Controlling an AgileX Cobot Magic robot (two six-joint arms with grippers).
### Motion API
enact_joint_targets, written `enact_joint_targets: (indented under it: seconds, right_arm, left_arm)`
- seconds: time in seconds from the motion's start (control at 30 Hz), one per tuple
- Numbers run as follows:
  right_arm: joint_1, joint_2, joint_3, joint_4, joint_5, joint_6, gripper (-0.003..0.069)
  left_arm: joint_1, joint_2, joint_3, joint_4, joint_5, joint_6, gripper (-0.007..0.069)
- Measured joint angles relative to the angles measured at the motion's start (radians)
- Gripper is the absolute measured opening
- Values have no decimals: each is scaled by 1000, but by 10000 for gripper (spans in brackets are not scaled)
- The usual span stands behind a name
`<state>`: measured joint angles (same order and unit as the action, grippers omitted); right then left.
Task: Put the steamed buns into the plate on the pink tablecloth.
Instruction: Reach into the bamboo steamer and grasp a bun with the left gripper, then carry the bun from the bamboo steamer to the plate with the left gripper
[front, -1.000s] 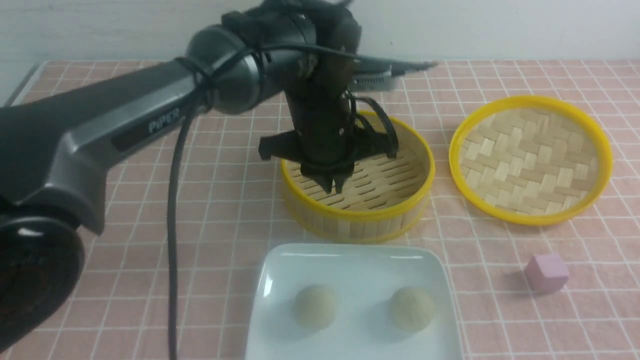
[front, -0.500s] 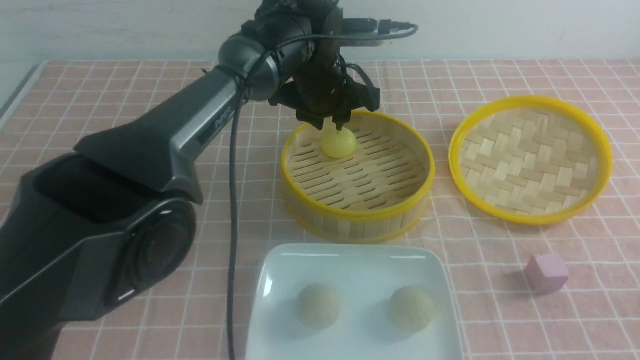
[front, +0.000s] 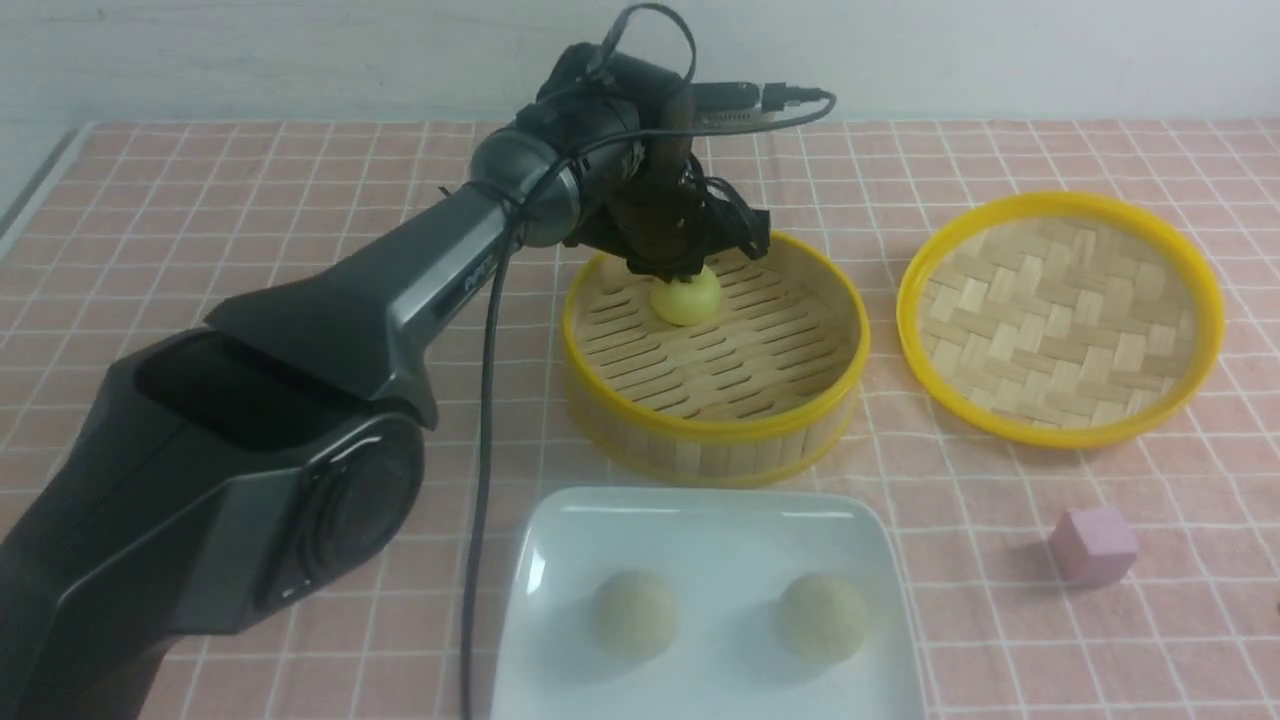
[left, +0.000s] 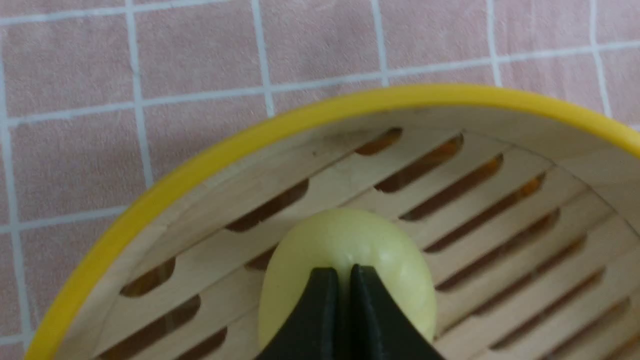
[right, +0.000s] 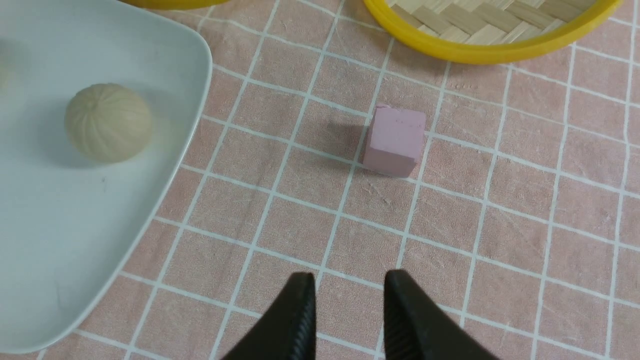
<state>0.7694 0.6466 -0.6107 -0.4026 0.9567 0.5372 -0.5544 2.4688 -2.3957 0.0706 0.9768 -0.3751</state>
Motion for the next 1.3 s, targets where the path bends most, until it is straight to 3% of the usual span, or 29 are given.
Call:
enact_joint_targets:
  seconds: [0.13, 0.27, 0.43, 0.67, 0.73, 0.77, 0.83, 0.93, 1.17, 1.3]
  right_arm:
    - [0, 0, 0, 1, 0, 0, 190]
    - [0, 0, 0, 1, 0, 0, 197]
    - [0, 0, 0, 2, 1, 0, 202]
    - [0, 0, 0, 5, 1, 0, 208]
    - [0, 0, 0, 4, 1, 0, 210]
    - [0, 0, 0, 4, 1, 0, 210]
    - [0, 0, 0, 2, -2, 1, 214]
    - [0, 0, 0, 2, -13, 1, 220]
    - [0, 0, 0, -2, -29, 1, 226]
    - [0, 0, 0, 5, -24, 1, 172]
  left_arm:
    - [-4, -70, -23, -52, 102, 121, 17]
    - [-20, -322, -57, -31, 243, 275, 17]
    - [-21, -524, 10, 11, 263, 281, 17]
    - [-60, -811, 703, -134, 266, 243, 17]
    - [-110, -862, 944, -154, 225, 231, 19]
    - [-114, -862, 963, -157, 225, 230, 19]
    - [-174, -913, 1189, -166, 99, 201, 19]
    - [-208, -932, 1318, -172, -35, 160, 19]
    - [-239, -922, 1460, -176, -290, 70, 29]
    - [-239, -885, 1461, -176, -327, 61, 60]
